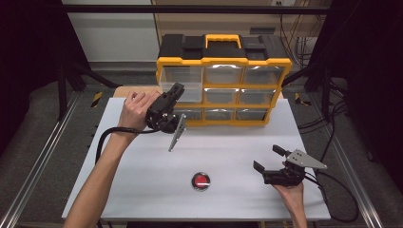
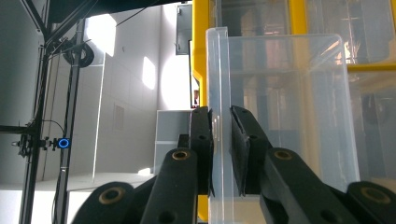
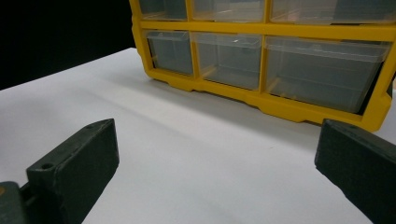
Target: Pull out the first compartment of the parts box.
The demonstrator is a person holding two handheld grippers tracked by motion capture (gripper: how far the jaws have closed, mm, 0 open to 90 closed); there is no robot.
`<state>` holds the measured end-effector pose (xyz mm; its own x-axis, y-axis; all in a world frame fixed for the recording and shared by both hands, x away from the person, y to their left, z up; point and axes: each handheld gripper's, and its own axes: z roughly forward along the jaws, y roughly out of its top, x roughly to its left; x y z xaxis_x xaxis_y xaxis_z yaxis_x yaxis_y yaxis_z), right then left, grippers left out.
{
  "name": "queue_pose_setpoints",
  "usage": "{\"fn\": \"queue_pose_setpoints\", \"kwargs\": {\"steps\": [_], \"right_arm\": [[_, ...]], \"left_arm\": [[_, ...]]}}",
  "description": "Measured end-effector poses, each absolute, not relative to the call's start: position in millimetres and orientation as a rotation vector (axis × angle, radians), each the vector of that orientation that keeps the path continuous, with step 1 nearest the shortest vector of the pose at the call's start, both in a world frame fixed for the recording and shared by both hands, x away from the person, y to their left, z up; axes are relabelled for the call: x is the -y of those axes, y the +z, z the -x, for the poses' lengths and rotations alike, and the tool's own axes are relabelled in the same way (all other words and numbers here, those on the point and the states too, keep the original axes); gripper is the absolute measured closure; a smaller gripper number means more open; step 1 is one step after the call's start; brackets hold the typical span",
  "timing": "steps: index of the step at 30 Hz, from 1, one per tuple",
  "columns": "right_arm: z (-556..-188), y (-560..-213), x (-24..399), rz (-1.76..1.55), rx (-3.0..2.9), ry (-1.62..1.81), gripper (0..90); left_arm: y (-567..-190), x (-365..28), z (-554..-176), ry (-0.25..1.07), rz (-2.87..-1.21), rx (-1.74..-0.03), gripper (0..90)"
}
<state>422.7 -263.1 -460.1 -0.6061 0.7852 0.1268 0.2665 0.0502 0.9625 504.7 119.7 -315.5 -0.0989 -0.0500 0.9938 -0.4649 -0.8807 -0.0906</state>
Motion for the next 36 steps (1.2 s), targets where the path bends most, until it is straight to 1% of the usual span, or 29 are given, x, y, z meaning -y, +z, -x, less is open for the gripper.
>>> {"fn": "queue_pose_setpoints", "kwargs": {"steps": [13, 36], "right_arm": [[-422.6, -460.3, 262.8, -1.057, -1.902, 1.58, 0.6], [-422.0, -459.6, 263.0, -1.063, -1.895, 1.589, 0.6]], "left_arm": [[-310.5, -121.3, -501.1, 2.047, -1.879, 0.574, 79.5], [-316.1, -123.2, -486.1, 2.045, -1.871, 0.594, 79.2]]}}
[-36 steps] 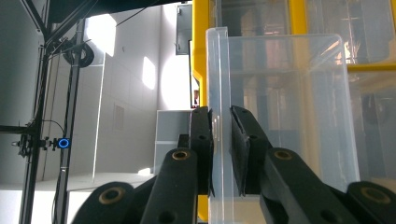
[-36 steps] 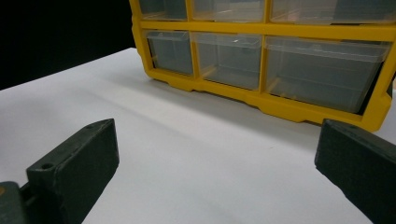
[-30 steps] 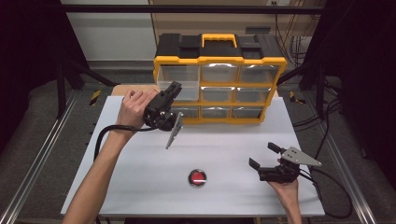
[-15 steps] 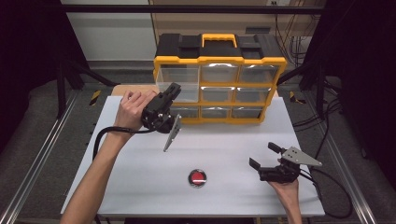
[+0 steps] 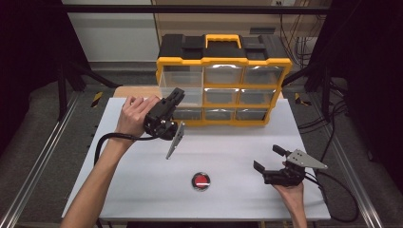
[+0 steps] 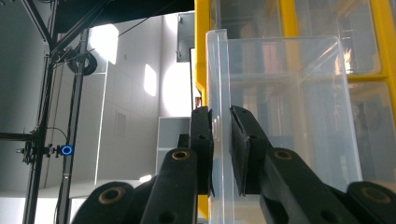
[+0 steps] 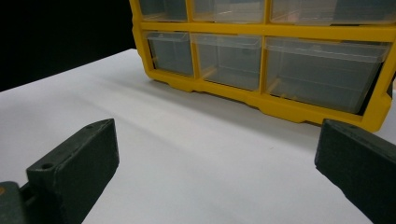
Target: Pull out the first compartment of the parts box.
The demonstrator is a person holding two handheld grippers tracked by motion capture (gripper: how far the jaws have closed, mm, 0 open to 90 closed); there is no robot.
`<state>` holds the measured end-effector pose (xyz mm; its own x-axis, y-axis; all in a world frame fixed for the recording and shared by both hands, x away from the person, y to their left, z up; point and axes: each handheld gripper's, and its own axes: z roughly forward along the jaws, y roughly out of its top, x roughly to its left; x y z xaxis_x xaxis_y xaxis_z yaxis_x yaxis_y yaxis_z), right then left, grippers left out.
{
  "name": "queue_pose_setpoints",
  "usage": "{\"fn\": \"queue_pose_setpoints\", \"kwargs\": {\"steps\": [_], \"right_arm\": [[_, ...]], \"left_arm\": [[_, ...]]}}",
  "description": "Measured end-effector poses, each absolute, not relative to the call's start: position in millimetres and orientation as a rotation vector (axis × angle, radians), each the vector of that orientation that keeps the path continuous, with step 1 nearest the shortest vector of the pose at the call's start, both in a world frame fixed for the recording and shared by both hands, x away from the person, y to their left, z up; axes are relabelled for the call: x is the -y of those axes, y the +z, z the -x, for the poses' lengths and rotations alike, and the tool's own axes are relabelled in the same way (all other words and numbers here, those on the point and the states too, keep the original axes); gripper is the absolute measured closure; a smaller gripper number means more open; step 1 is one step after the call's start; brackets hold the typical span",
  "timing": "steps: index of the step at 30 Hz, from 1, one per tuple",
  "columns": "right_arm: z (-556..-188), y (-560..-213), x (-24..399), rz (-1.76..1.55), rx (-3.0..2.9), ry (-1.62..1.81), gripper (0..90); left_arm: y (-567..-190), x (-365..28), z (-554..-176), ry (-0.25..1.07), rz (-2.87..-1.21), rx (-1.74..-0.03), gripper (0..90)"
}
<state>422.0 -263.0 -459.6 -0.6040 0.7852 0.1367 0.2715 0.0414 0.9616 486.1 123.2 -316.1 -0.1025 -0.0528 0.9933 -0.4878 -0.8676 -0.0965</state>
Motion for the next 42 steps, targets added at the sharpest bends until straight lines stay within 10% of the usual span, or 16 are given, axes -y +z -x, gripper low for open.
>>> {"fn": "queue_pose_setpoints", "kwargs": {"steps": [19, 42], "right_arm": [[-422.2, -459.8, 262.7, -1.059, -1.897, 1.589, 0.6], [-422.6, -460.2, 262.7, -1.06, -1.9, 1.587, 0.6]], "left_arm": [[-313.4, -123.9, -483.3, 1.973, -1.905, 0.527, 76.8], [-295.1, -129.7, -480.2, 1.593, -1.969, 0.095, 45.6]]}}
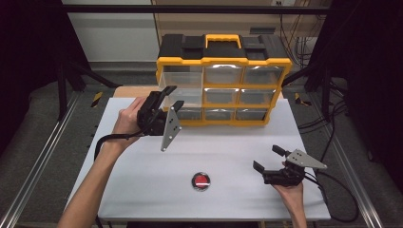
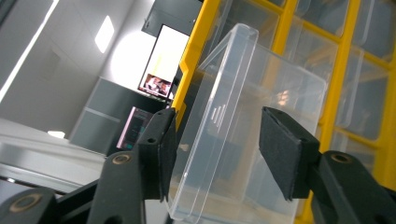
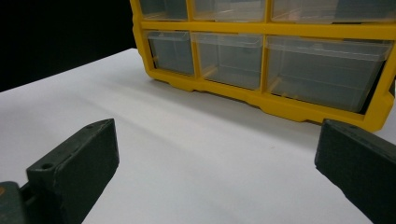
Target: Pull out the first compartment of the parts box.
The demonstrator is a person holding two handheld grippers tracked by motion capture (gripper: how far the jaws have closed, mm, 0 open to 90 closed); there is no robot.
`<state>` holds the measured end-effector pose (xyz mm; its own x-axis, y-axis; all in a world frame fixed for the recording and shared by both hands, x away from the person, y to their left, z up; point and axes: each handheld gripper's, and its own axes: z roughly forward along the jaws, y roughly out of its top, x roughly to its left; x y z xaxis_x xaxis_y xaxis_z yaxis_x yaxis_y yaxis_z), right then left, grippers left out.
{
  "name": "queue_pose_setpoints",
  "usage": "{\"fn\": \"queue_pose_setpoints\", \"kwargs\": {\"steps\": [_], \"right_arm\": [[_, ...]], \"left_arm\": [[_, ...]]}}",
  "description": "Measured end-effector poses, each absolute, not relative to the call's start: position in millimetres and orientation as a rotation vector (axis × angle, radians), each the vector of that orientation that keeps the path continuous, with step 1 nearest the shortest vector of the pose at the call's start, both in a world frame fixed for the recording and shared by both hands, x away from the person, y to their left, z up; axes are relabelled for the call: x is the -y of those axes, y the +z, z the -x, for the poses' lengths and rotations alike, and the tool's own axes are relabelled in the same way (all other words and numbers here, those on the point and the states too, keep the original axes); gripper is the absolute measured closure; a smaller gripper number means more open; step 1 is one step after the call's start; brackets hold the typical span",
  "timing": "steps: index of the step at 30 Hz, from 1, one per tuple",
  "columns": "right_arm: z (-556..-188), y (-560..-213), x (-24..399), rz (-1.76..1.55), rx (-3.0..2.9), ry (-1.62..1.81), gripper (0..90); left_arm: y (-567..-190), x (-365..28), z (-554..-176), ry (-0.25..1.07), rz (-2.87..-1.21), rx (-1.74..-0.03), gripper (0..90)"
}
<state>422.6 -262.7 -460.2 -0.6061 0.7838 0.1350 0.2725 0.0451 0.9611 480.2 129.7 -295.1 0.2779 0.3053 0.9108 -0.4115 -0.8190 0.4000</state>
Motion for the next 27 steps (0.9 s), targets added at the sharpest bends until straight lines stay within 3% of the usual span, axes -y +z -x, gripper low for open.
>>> {"fn": "queue_pose_setpoints", "kwargs": {"steps": [27], "right_arm": [[-422.1, -459.6, 262.8, -1.071, -1.894, 1.591, 0.6]], "left_arm": [[-278.4, -149.0, -480.8, 1.068, -1.872, -0.432, 9.9]]}}
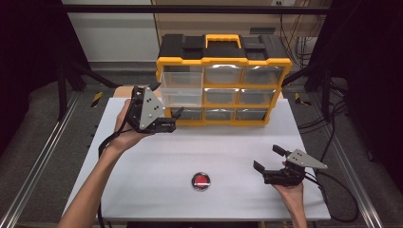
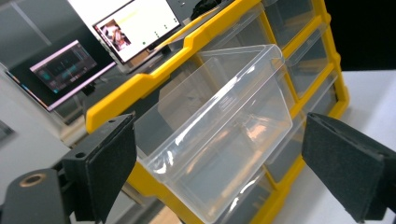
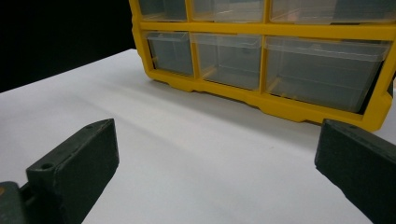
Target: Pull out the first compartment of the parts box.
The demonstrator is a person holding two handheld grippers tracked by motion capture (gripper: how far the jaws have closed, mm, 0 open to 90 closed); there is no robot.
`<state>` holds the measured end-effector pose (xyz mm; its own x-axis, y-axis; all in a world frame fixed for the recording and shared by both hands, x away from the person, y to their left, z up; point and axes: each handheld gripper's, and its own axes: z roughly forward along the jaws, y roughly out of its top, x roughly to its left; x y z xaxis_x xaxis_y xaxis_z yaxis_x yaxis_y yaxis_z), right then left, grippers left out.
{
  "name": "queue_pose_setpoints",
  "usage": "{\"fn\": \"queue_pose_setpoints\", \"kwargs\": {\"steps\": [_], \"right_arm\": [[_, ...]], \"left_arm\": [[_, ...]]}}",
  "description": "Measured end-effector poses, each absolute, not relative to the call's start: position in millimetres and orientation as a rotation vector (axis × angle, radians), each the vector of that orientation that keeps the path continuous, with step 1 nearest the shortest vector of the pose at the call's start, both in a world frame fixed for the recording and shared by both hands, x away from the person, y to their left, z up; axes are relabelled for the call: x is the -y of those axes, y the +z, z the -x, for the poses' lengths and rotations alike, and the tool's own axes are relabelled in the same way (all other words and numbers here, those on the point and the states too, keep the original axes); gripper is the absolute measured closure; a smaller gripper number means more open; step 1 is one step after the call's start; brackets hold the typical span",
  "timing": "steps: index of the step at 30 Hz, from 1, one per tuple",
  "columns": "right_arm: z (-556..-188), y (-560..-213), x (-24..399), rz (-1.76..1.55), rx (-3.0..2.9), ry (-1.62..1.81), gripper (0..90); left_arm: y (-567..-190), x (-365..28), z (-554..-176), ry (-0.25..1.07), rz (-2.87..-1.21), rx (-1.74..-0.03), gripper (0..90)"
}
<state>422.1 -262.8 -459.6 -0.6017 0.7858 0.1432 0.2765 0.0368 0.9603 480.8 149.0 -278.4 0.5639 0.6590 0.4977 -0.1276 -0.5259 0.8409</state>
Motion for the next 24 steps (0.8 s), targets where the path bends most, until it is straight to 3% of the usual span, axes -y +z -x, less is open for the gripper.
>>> {"fn": "queue_pose_setpoints", "kwargs": {"steps": [24], "right_arm": [[-423.0, -460.3, 262.4, -1.075, -1.899, 1.582, 0.5]], "left_arm": [[-297.4, -196.4, -467.9, 0.877, -1.755, -0.596, 1.5]]}}
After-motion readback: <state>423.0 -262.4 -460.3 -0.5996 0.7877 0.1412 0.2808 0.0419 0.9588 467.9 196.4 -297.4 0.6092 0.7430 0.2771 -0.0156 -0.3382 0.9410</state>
